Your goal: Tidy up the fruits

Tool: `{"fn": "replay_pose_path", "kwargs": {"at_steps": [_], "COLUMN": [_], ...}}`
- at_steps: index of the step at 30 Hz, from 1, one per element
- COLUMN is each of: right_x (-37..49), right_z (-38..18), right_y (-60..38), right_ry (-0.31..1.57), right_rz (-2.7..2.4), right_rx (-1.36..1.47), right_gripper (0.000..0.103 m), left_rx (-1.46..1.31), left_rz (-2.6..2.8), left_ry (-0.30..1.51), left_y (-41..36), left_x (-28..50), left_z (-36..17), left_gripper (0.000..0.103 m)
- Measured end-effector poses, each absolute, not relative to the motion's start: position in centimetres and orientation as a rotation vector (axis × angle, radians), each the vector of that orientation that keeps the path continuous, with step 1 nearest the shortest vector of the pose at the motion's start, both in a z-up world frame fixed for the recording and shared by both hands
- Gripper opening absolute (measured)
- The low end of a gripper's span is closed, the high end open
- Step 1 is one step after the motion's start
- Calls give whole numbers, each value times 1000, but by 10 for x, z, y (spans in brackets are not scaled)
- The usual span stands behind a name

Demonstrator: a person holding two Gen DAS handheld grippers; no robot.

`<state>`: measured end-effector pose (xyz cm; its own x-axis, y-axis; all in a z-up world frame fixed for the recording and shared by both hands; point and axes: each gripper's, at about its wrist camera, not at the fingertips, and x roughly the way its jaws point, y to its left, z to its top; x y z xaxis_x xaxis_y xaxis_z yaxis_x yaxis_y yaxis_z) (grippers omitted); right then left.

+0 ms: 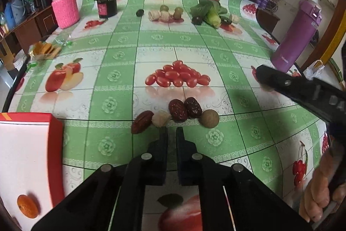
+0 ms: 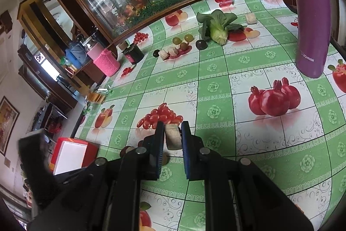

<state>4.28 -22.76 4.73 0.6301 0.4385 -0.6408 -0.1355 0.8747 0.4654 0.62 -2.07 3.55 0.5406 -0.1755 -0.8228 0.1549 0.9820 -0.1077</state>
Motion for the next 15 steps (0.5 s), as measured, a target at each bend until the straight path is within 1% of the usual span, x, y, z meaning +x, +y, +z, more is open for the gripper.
{"fn": "replay_pose_path", "kwargs": {"at_steps": [6, 9, 11, 12, 14, 15], "right_x": [46, 46, 46, 46, 45, 45], "right_z": [42, 43, 43, 44, 44, 45], "right_y": [-226, -230, -231, -231, -230, -229], "right_ry": [847, 845, 843, 843, 845, 845], "right_rz": [319, 317, 324, 326, 336, 340], "right_rx": [388, 408, 418, 419, 422, 420], "right_gripper": [17, 17, 17, 17, 17, 17], "left_rx": [-14, -13, -36, -50, -62, -59], "left_rz": [-204, -179, -165, -163, -151, -147], "left_ry": [1028, 1037, 1037, 1036, 1028, 1022], "left_y": [-22, -23, -21, -20, -20, -21], "left_x": [9, 14, 21, 24, 31, 33], "left_z": [24, 16, 16, 16, 16, 15], "left_gripper": [6, 10, 27, 32, 52, 54]}}
